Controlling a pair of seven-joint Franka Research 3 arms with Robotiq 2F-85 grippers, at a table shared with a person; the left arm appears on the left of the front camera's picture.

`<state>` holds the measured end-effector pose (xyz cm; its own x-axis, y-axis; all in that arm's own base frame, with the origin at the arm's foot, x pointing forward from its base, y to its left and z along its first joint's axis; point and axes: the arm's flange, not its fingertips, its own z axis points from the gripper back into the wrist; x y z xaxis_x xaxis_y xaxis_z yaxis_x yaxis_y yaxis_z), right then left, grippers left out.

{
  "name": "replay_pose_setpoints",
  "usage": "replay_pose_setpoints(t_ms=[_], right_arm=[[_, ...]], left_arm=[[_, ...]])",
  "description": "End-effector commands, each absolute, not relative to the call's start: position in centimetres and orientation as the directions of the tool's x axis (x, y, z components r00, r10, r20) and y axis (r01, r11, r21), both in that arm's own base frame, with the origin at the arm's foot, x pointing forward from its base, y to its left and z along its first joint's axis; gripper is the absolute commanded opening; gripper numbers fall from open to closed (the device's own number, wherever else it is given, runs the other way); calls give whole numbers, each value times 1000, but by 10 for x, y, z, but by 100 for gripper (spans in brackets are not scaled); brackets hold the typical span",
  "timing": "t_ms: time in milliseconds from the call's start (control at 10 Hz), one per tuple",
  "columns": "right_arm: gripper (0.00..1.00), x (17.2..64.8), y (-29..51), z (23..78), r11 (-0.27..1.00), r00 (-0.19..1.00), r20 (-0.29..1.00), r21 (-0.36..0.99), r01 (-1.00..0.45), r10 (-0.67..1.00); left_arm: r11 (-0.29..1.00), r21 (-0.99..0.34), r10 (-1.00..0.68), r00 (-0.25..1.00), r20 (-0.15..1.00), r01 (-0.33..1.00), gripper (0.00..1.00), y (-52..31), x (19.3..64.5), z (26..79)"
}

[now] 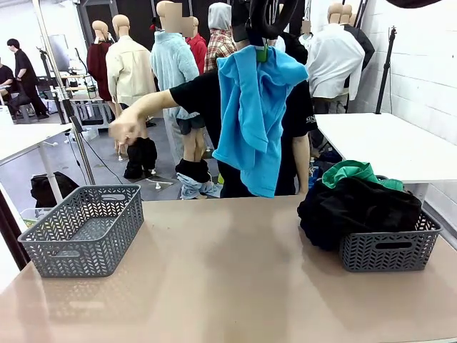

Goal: Sort the tops and bottoms.
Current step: Sort the clothes according to human instructions.

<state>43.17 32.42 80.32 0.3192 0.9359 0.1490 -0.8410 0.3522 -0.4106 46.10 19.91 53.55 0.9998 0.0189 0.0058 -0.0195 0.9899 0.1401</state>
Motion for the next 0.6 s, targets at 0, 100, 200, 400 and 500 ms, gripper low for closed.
replay_pose_setpoints(t_ms=[0,100,200,400,500], right_arm=[[0,429,321,801,354,321,148,-424,-834,935],[0,429,321,801,354,321,148,-424,-834,935],[0,429,321,801,354,321,148,-424,-834,935],[0,429,321,801,354,321,148,-424,-834,935],[0,429,321,801,354,321,148,-424,-834,935]], left_arm=[[991,128,32,999,11,-33,100,198,461,537],[991,128,32,999,11,-33,100,198,461,537],[991,128,32,999,11,-33,100,198,461,537],[991,128,32,999,11,-33,100,198,461,537],[991,128,32,999,11,-33,100,198,461,537]])
